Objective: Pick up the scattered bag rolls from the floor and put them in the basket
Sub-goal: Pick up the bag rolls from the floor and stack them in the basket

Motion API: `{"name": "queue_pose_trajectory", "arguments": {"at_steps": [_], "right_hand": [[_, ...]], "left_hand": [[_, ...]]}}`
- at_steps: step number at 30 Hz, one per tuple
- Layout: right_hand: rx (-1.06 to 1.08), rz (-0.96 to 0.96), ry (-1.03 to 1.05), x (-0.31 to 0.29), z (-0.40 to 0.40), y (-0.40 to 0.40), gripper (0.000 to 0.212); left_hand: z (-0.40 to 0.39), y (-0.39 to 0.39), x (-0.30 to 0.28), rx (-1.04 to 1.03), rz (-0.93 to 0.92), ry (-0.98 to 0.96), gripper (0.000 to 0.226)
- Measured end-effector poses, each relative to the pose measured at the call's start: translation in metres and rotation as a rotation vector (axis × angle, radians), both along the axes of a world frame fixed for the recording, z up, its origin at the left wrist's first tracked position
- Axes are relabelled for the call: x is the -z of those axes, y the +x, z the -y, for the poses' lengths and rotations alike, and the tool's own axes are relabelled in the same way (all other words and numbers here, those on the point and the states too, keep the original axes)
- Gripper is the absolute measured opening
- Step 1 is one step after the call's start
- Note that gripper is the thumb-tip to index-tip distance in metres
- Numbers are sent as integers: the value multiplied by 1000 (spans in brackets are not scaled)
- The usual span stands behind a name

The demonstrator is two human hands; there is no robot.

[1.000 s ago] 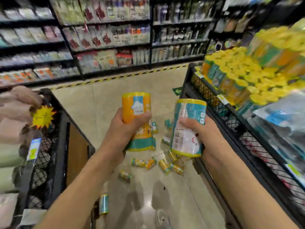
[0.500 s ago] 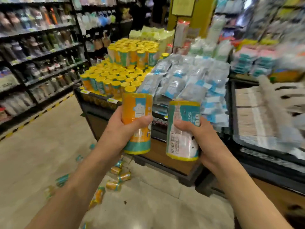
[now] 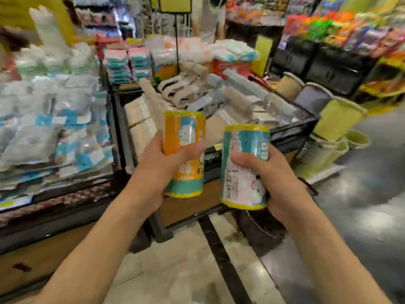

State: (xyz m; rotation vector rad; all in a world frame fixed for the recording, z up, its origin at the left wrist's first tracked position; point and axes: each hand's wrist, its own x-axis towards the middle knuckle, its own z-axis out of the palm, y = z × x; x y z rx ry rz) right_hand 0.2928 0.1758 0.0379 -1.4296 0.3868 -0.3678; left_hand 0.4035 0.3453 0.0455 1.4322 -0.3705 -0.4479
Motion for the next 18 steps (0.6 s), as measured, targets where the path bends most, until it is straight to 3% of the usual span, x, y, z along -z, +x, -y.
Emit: {"name": "queue_pose_trajectory", "arguments": {"at_steps": [7, 14, 18], "right_hand": [[318, 8, 45, 11, 98, -84, 38], [591, -46, 37, 15, 188, -129, 54], [687, -38, 41, 10, 238, -145, 42]], "left_hand": [[132, -34, 11, 281, -73, -40, 67], [258, -47, 18, 491, -114, -86, 59], [326, -49, 18, 566, -111, -127, 48]]}}
